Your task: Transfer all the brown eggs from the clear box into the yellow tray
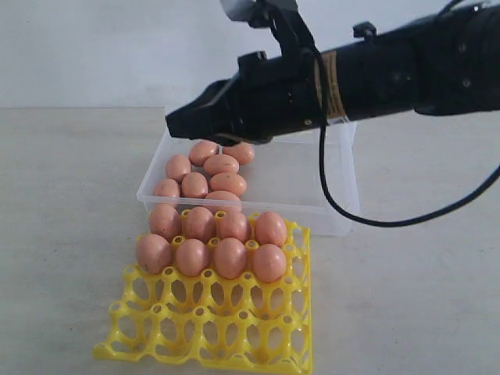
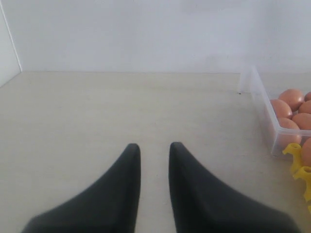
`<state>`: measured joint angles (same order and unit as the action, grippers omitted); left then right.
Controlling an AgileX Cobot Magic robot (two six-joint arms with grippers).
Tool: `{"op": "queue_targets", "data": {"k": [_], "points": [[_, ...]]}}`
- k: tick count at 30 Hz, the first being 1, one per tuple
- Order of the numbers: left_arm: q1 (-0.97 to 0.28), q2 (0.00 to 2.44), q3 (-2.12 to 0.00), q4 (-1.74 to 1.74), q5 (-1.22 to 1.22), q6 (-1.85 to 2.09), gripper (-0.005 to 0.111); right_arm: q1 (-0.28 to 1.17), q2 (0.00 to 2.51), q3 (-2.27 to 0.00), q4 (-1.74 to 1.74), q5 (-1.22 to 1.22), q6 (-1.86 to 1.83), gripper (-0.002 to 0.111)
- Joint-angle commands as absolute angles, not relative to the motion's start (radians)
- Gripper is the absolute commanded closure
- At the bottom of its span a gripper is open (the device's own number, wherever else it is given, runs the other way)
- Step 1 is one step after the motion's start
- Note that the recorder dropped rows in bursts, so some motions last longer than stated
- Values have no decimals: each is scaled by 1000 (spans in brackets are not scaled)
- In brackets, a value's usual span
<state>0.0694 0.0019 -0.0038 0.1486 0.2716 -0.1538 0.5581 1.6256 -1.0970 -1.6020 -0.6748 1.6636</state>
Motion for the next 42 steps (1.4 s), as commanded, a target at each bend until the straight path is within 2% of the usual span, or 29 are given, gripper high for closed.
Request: {"op": "queue_targets", "data": {"k": [1,4,7,11,14,18,20,22,25,30,33,38,40,42], "points": [[60,0,0,166,132,-162,85,644,1617,-1172,-1744,-546,1748,108],[60,0,0,166,69,-160,85,710,1617,-1176,-1744,-321,1745,108],[60,0,0,166,55,-160,85,774,1628,-1176,-1744,41,1727,109],[60,0,0,166,49,-162,85,835,1659,-1183,-1716,462,1449,109],[60,0,0,165,45,-162,85,830,1702,-1228,-1348,570,1035,109],[60,0,0,165,45,-162,85,725,1769,-1364,-481,520,346,109],[60,0,0,165,45,-162,85,662,1821,-1481,-31,611,-26,109],[60,0,0,165,49,-162,85,589,1901,-1624,332,823,-282,109],[60,0,0,165,57,-162,85,532,2025,-1822,475,1071,-329,109],[60,0,0,165,59,-162,85,538,2199,-2072,386,1185,-336,108],[60,0,0,165,68,-162,85,552,2281,-2152,316,1201,-357,97],[60,0,0,165,86,-162,85,559,2372,-2168,270,1161,-446,55],[60,0,0,165,86,-162,85,559,2390,-2168,236,1136,-447,49],[60,0,0,165,86,-162,85,559,2405,-2165,214,1110,-453,49]]}}
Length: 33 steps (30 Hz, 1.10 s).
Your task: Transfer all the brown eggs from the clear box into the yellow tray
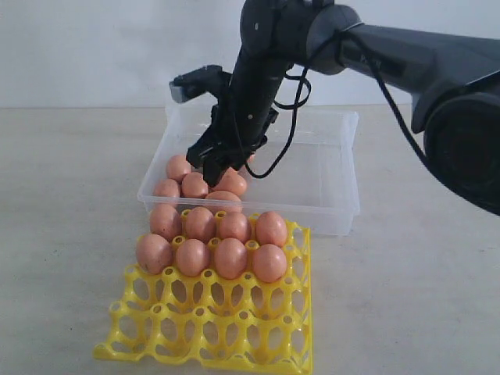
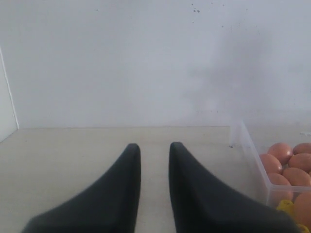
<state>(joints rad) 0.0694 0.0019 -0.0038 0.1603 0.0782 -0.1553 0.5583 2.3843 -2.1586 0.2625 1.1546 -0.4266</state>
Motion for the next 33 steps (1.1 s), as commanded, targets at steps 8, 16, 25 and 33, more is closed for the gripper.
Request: {"op": "queue_targets", "data": {"k": [8,16,25,33], "points": [[60,0,0,165,80,-162,85,559,2432,-2165,173,990,-505,49],[60,0,0,165,80,-160,85,559,2498,-2165,171,1000,-505,49],[60,0,0,165,80,-160,85,559,2524,-2165,158,998,-409,49],[60,0,0,165,80,-160,85,559,2524,-2165,108,1054,-258,77]]}}
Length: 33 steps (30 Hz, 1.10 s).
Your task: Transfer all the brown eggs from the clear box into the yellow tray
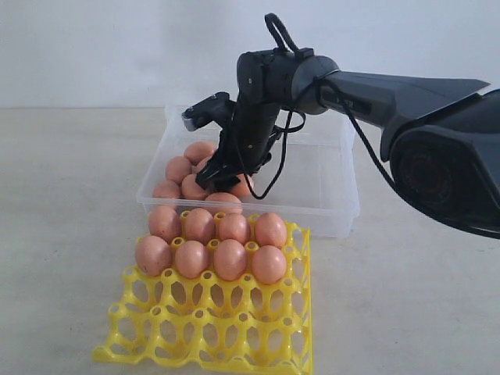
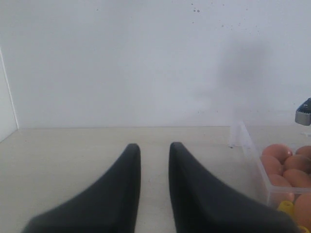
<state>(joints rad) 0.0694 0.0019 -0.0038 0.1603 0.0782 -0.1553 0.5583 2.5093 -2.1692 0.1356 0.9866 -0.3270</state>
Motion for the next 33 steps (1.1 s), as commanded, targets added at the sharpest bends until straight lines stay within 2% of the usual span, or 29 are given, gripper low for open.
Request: {"op": "queue_targets", "data": {"k": [1,2,3,8,17,21,25,27,33], "points": [[60,0,0,165,80,-160,85,559,2524,-2165,102,1070,-253,90],[60,0,0,165,76,-160,85,559,2524,-2165,99,1086,-253,103],[60,0,0,165,76,-160,85,559,2524,-2165,92,1097,-247,108],[60,0,0,165,76,-160,85,559,2500,-2165,81,1109,-212,108],[60,0,0,165,76,-160,85,575,2290,-2163,-5,947,121,108],[60,0,0,165,76,-160,85,705,2241,-2163,-99,934,164,108],[60,0,0,165,76,-160,85,888,2234,-2163,-526,839,563,108],[60,0,0,165,76,-160,85,948,2234,-2163,-631,798,674,108],[60,0,0,165,76,-160,85,980,2202,-2147,-516,656,550,108]]}}
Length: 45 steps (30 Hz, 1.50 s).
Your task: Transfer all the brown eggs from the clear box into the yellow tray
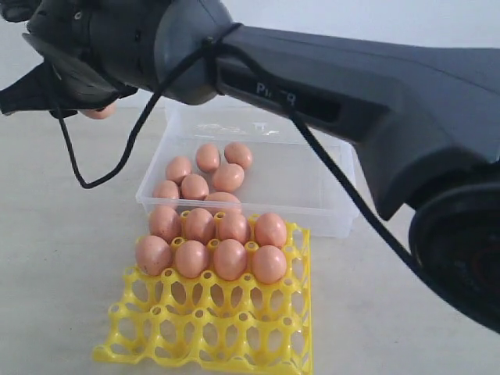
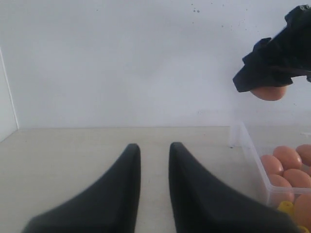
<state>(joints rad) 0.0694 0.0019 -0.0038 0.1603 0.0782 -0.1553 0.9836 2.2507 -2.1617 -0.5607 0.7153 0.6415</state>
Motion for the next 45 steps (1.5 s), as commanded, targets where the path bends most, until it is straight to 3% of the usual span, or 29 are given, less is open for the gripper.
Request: {"op": "queue_targets", "data": {"k": [1,4,7,12,14,18,21,25,27,29,36,41,45], "points": [[60,0,0,165,76,-160,85,980,2166,-2114,-473,630,442,108],[60,0,0,165,76,-160,85,963,2057,-1978,-379,547,251,108],[60,0,0,165,76,-160,85,903,1876,-1690,-377,516,165,108],[60,0,0,165,76,-160,85,847,1576,-1162,-8,-10,201,108],[60,0,0,165,76,-160,85,850,1555,-1057,48,-88,220,108],[60,0,0,165,76,-160,85,857,1562,-920,-19,-199,380,108],[60,0,0,165,74,-160,85,854,1580,-858,-295,-363,681,108],[60,0,0,165,74,-160,85,796,1635,-840,-670,-794,1121,108],[60,0,0,165,74,-160,85,766,1682,-840,-717,-1079,1206,108],[60,0,0,165,74,-160,85,756,1709,-840,-717,-1203,1224,108],[60,0,0,165,74,-160,85,769,1710,-840,-846,-939,1222,108],[60,0,0,165,76,-160,85,815,1760,-863,-814,-598,1020,108],[60,0,0,165,76,-160,85,826,1898,-930,-812,-625,1063,108]]}}
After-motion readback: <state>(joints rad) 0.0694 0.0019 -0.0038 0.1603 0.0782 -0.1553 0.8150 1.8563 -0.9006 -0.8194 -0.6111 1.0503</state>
